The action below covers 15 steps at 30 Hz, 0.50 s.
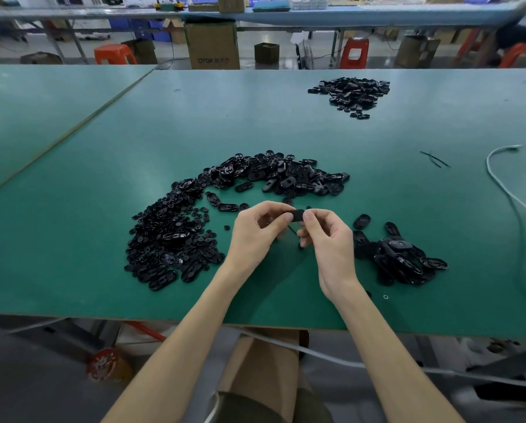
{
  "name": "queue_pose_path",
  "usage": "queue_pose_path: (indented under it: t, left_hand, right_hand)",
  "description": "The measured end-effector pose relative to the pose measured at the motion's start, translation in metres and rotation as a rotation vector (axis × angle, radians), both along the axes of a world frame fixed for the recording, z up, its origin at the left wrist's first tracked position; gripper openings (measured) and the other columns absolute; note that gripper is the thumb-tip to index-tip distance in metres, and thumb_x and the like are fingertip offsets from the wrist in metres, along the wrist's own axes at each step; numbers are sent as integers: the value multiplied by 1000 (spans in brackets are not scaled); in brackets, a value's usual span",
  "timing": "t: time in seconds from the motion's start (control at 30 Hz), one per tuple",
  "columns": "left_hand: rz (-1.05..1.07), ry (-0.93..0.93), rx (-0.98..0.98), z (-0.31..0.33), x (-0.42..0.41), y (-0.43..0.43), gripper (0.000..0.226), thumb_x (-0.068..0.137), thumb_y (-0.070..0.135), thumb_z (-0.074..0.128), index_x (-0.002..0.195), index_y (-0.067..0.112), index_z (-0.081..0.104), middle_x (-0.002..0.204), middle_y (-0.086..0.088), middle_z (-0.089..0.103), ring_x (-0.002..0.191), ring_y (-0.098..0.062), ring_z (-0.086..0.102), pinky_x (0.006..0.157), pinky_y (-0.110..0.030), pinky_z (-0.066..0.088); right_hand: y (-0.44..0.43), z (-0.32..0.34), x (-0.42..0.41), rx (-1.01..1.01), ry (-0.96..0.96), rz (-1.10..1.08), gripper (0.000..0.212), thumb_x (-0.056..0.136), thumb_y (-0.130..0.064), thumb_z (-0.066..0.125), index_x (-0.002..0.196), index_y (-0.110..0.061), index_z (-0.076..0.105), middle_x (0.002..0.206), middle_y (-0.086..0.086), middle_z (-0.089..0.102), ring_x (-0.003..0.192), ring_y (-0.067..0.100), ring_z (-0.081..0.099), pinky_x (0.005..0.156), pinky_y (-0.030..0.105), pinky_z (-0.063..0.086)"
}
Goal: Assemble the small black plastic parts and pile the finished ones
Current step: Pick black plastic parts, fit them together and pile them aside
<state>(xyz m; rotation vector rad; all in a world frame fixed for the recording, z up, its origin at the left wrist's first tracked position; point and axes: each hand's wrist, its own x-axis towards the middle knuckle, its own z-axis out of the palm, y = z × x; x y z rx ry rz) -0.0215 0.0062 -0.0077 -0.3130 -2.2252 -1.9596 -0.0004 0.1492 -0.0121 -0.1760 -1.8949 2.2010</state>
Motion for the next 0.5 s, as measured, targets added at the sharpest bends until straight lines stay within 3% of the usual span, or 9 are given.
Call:
queue_pose_path:
  t: [0.13, 0.3, 0.4, 0.47, 0.5]
  left_hand:
    - [88, 21, 38, 7, 0, 0, 11, 94, 11, 73, 103, 16, 77, 84, -3, 76, 73, -25, 68, 73, -37, 57]
    - [12, 54, -97, 29, 0, 21, 14, 87, 12, 78, 93, 25, 82, 82, 10, 76, 69, -7, 64, 61, -23, 50]
    - [-88, 99, -165, 40, 5, 54, 16, 83, 17, 82, 89, 32, 82, 89, 14, 72, 80, -5, 66, 71, -21, 52]
    - [-88, 160, -327, 39, 9, 79, 15, 81, 26, 85, 88, 38, 81, 95, 16, 65, 94, 0, 54, 82, -24, 47]
    - [-75, 187, -425, 37, 11, 89, 14, 81, 31, 86, 88, 41, 80, 95, 17, 61, 94, 3, 44, 83, -28, 43]
  right_hand:
    - [-1, 0, 1, 84, 2, 23, 7, 102, -12, 65, 105, -16, 70, 88, 1, 74, 72, 9, 68, 65, 23, 55]
    - [-4, 2, 0, 188, -12, 84, 11, 101, -9, 63, 106, -13, 72, 86, -1, 74, 70, 5, 63, 63, 22, 50]
    - [0, -4, -1, 220, -92, 49, 26, 102, 5, 53, 125, 7, 63, 96, 2, 67, 96, 20, 60, 87, 38, 53]
    - [5, -11, 4, 247, -135, 78, 33, 103, 15, 40, 134, 23, 47, 94, -2, 56, 98, 21, 55, 100, 47, 46]
    - [7, -11, 9, 351, -84, 99, 35, 104, 16, 34, 137, 22, 43, 94, -5, 53, 93, 16, 55, 99, 44, 47]
